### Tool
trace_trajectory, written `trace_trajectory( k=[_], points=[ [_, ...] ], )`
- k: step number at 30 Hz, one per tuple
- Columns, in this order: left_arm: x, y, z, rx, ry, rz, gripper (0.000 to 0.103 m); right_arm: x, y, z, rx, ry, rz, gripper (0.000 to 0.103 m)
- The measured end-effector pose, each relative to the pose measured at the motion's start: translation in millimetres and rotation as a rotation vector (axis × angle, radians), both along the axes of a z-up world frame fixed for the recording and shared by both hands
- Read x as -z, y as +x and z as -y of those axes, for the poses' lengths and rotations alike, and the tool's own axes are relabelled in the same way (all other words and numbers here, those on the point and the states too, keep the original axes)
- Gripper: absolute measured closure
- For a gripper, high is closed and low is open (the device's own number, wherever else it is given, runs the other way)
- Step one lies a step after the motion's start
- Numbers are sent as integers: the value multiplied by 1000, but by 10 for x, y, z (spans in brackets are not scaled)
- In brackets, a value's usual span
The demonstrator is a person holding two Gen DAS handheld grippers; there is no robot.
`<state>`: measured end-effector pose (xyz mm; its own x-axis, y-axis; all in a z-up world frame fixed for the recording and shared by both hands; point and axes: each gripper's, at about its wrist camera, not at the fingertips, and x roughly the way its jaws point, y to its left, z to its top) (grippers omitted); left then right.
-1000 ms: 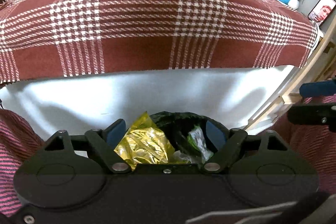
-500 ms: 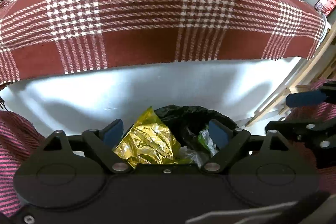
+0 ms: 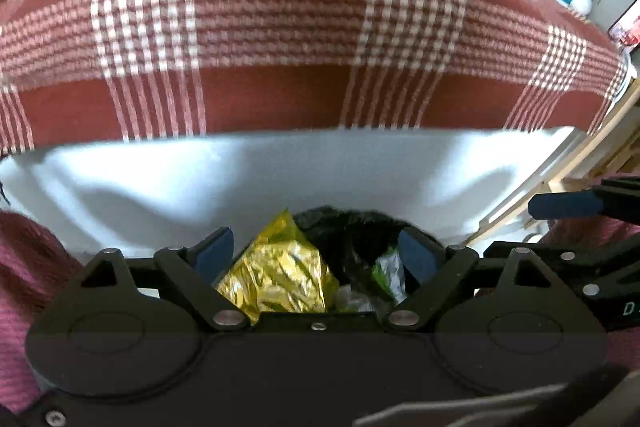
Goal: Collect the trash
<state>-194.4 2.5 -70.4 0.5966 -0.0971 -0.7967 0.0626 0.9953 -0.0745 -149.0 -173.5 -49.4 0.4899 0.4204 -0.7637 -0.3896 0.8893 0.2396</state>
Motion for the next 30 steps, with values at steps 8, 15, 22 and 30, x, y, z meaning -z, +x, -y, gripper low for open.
trace_trajectory(
  k=[8, 15, 22, 30],
  points=[
    [-164, 73, -24, -6, -13, 26, 7, -162, 108, 1, 9, 14, 49, 14],
    [-36, 34, 24, 12, 15, -11, 7, -111, 75, -34, -5, 3, 31, 14],
    [11, 36, 46, 21, 16, -34, 7, -85, 52, -27, 3, 0, 22, 14],
    [-54, 48, 17, 28, -27, -24, 7, -124, 63, -9, 16, 11, 34, 14]
  ],
)
